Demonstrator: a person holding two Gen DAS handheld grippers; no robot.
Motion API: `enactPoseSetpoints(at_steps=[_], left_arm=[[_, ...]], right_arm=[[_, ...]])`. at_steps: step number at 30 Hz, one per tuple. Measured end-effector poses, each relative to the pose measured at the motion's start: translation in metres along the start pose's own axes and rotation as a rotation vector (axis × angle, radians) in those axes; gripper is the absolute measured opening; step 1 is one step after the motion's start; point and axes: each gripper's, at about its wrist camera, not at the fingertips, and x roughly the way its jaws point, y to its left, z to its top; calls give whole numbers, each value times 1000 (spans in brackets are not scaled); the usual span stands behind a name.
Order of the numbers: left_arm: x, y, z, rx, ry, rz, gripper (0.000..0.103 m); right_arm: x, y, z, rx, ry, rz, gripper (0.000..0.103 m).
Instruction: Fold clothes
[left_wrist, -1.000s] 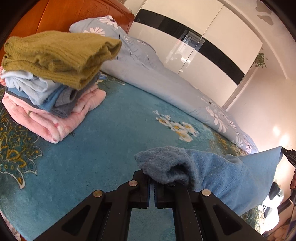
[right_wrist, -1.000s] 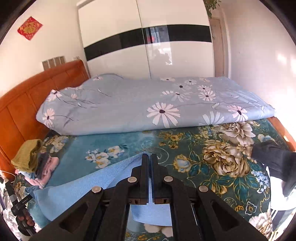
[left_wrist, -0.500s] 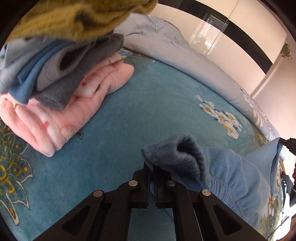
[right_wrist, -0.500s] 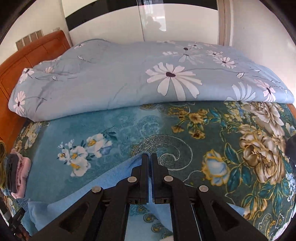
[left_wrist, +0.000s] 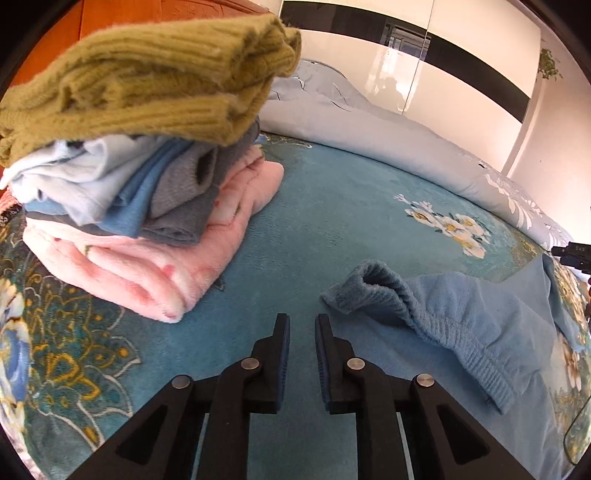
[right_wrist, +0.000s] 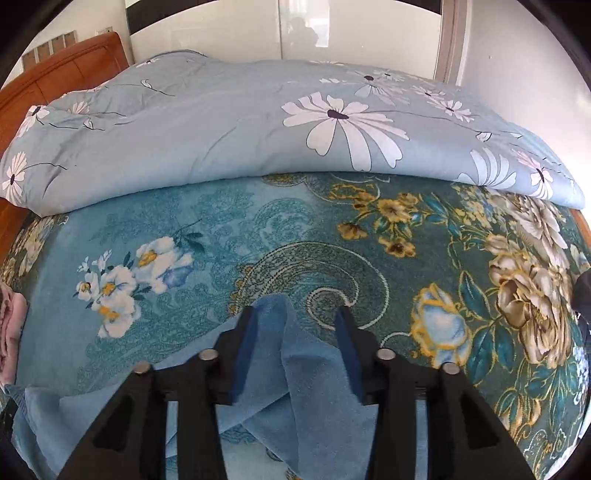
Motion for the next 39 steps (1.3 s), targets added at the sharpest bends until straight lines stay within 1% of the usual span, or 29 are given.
enactPoseSetpoints(at_steps=[2, 4, 6, 8, 9, 10, 12, 14, 16, 18, 20, 23, 25, 27, 28, 31, 33, 36, 39], left_arm=[[-16, -2, -3, 38, -19, 24, 22], [-30, -11, -5, 89, -41, 33, 23], [-39, -29, -5, 162, -46, 0, 26], [-44, -55, -6, 251, -35, -40, 31], [-45, -70, -8, 295, -22, -74, 32], [-45, -84, -11, 331, 1, -123, 33], [-41, -112, -17, 383, 70, -226, 36], [-34, -135, -27, 412, 131, -275, 36], [-26, -153, -35, 426, 171, -281, 36], [-18, -164, -42, 421, 208, -283, 36], [-15, -167, -49, 391, 235, -294, 37], [-7, -173, -52, 341, 242, -302, 37], [-1, -177, -49, 318, 229, -296, 36], [2, -180, -44, 300, 209, -288, 26], [1, -180, -39, 298, 194, -284, 12], [6, -181, -15, 268, 159, -281, 8], [11, -180, 11, 240, 123, -271, 7], [26, -174, 56, 183, 67, -232, 6], [50, -165, 102, 132, 46, -177, 6]], right_arm=[[-17, -7, -4, 13, -21, 10, 53], [-36, -17, -10, 27, -40, 23, 53], [-55, -29, -19, 33, -58, 13, 54], [-72, -42, -29, 40, -64, 8, 54], [-78, -49, -35, 45, -60, 4, 54], [-84, -55, -42, 47, -53, -2, 54], [-93, -66, -56, 47, -39, -10, 54], [-100, -77, -72, 49, -25, -13, 54], [-105, -87, -88, 52, -13, -15, 54], [-108, -98, -102, 63, 0, -13, 54], [-109, -109, -115, 77, 10, -7, 54], [-107, -124, -131, 104, 21, 4, 54], [-104, -132, -138, 121, 26, 14, 54], [-98, -138, -143, 136, 37, 20, 54], [-94, -141, -144, 144, 43, 26, 54], [-85, -149, -148, 159, 52, 37, 54], [-80, -154, -149, 171, 48, 43, 54], [-72, -162, -151, 200, 52, 55, 54], [-64, -172, -152, 223, 57, 61, 54]])
